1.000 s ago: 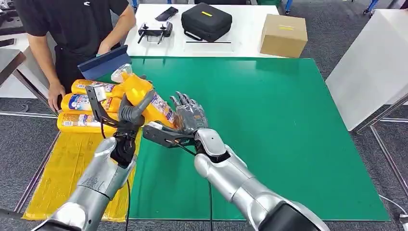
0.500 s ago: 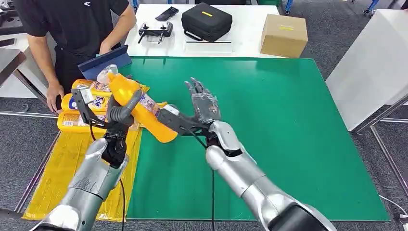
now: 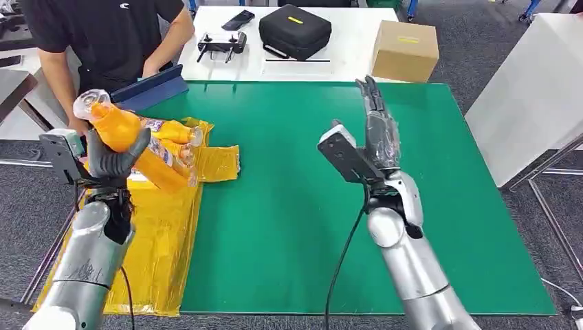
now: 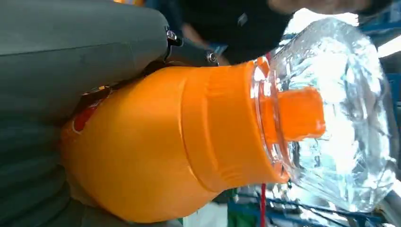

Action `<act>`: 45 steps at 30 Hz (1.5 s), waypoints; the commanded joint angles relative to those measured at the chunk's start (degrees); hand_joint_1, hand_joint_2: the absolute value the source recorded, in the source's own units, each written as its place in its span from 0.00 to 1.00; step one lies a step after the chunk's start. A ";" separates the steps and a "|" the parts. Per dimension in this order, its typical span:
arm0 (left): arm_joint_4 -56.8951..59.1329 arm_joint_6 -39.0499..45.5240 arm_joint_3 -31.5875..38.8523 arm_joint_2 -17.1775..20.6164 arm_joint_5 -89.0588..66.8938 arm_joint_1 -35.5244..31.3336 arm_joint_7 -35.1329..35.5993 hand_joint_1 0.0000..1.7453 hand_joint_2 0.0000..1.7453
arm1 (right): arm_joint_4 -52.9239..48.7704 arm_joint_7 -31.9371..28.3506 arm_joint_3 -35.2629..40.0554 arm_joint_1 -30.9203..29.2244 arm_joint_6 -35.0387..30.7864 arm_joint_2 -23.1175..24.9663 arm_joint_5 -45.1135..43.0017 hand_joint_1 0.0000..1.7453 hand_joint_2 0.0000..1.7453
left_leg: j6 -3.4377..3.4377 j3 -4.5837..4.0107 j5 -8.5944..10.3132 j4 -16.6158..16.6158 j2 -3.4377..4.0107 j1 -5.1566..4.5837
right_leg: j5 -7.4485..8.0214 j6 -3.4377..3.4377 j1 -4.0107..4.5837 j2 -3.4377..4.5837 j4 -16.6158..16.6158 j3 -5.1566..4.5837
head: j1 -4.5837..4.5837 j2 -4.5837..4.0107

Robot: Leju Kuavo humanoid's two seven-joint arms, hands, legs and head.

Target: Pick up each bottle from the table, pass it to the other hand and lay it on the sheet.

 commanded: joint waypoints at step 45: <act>5.43 13.93 -31.79 36.62 -49.29 10.09 -2.14 1.00 1.00 | 12.50 -5.33 0.74 -4.75 -0.82 -5.10 -9.21 0.00 0.00 | -0.09 0.08 -0.02 -0.06 0.04 0.02 | -0.05 -0.08 -0.01 0.04 -0.01 0.09 | 0.04 0.00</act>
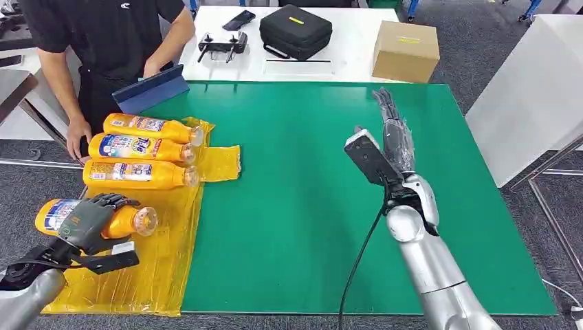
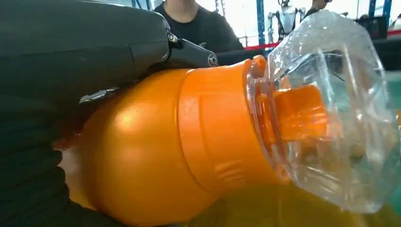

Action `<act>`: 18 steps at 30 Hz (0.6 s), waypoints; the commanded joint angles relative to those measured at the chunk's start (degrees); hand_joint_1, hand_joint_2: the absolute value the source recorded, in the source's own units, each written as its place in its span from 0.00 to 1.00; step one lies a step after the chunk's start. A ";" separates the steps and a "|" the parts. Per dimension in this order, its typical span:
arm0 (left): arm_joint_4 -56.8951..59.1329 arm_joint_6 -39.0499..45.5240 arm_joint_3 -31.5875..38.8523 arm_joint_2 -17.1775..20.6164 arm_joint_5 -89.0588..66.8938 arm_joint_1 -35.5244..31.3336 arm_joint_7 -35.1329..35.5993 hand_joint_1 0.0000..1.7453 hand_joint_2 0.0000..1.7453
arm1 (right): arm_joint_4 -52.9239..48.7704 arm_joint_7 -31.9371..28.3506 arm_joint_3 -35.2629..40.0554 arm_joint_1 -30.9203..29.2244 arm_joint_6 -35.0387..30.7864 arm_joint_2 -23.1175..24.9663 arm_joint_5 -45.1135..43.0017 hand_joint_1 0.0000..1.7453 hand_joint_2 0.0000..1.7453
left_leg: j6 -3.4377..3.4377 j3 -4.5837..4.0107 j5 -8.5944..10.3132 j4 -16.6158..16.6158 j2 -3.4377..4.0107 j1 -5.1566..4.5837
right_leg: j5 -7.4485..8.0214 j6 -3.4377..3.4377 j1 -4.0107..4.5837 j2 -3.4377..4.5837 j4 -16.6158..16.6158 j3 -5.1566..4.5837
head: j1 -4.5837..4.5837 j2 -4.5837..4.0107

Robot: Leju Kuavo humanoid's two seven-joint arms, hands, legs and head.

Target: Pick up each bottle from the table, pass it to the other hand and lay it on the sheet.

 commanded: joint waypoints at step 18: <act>3.67 4.19 -3.87 0.34 3.59 -0.28 -0.64 1.00 1.00 | 8.61 -0.75 4.86 -5.79 0.63 -1.42 -2.53 0.00 0.00 | -0.08 0.14 -0.03 -0.02 0.02 -0.02 | -0.03 -0.04 -0.02 -0.01 -0.02 0.14 | 0.00 0.00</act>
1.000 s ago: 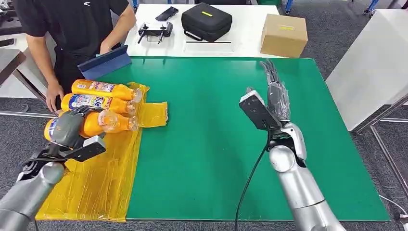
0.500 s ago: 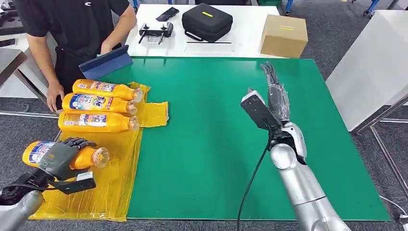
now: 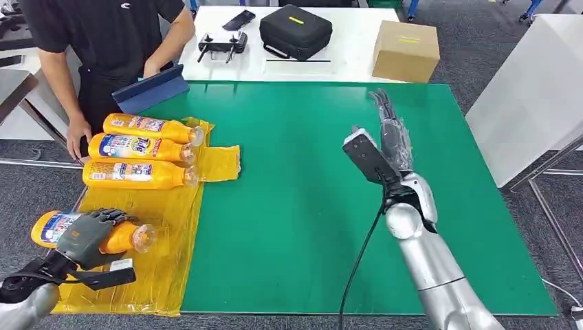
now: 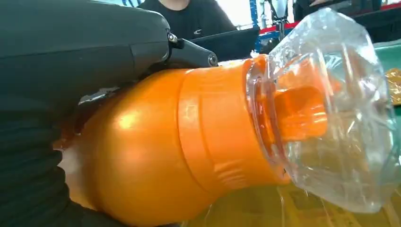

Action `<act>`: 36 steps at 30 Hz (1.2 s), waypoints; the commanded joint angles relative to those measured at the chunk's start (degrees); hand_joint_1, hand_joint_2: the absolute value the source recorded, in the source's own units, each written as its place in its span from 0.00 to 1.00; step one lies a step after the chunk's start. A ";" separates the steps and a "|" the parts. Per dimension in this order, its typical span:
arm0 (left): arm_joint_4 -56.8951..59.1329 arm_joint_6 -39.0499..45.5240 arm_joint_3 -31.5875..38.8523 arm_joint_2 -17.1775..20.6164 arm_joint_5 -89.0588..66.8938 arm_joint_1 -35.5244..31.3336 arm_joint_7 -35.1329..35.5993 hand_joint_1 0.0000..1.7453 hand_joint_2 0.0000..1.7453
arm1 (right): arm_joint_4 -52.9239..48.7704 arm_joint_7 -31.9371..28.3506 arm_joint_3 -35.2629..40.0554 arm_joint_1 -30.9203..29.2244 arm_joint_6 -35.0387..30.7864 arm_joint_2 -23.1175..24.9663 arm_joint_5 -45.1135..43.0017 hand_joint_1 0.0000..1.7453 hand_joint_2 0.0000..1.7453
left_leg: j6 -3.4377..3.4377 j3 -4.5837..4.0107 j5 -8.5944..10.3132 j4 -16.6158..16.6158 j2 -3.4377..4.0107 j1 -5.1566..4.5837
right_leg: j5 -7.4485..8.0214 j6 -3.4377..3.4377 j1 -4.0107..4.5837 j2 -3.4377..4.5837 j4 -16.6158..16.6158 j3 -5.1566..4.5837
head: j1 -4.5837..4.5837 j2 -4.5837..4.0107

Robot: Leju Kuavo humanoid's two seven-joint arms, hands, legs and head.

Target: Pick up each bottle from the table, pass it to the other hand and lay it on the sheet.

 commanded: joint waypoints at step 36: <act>24.95 7.29 2.57 -24.07 5.67 -19.15 -5.83 0.00 0.00 | 6.17 2.65 5.15 -2.89 1.11 1.59 0.48 0.00 0.00 | -0.04 0.19 0.02 0.01 -0.09 -0.04 | 0.00 -0.01 -0.01 -0.11 -0.04 0.17 | -0.02 0.00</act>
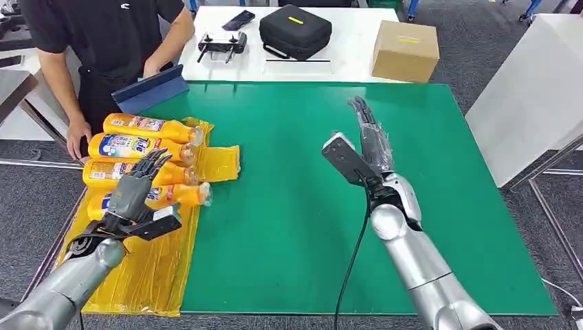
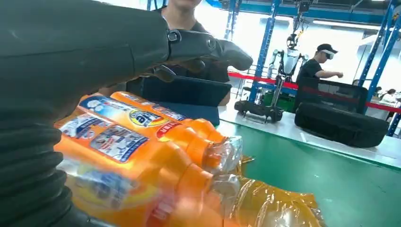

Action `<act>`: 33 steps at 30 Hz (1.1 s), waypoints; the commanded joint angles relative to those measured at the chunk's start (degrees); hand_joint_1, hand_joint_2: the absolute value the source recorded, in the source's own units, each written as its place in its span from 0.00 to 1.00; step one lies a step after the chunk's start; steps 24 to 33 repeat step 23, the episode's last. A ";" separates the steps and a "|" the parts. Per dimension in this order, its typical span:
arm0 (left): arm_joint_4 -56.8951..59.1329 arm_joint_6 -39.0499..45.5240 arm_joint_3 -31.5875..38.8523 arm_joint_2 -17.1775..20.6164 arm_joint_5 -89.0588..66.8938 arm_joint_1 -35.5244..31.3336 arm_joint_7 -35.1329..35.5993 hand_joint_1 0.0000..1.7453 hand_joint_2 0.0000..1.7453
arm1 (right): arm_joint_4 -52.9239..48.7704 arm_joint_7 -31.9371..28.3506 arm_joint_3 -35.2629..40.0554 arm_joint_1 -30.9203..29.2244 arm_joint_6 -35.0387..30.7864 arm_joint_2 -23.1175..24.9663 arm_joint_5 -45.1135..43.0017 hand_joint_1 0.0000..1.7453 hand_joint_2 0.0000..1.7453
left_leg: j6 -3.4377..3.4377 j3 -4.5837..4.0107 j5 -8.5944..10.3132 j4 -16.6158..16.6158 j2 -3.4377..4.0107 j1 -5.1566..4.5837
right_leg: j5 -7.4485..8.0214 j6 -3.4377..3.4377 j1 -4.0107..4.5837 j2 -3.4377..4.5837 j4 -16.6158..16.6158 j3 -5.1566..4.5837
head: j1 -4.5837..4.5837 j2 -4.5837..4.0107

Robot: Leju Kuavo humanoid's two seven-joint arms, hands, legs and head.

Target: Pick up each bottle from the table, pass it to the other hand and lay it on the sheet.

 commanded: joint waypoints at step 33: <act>-3.43 -1.37 9.31 -1.43 14.77 -0.83 -4.96 0.00 0.00 | 0.14 -1.74 -1.56 -0.05 -0.26 -0.63 1.09 0.00 0.00 | -0.11 0.09 -0.04 0.02 -0.01 0.01 | -0.06 -0.07 0.02 -0.04 0.00 0.10 | -0.02 0.00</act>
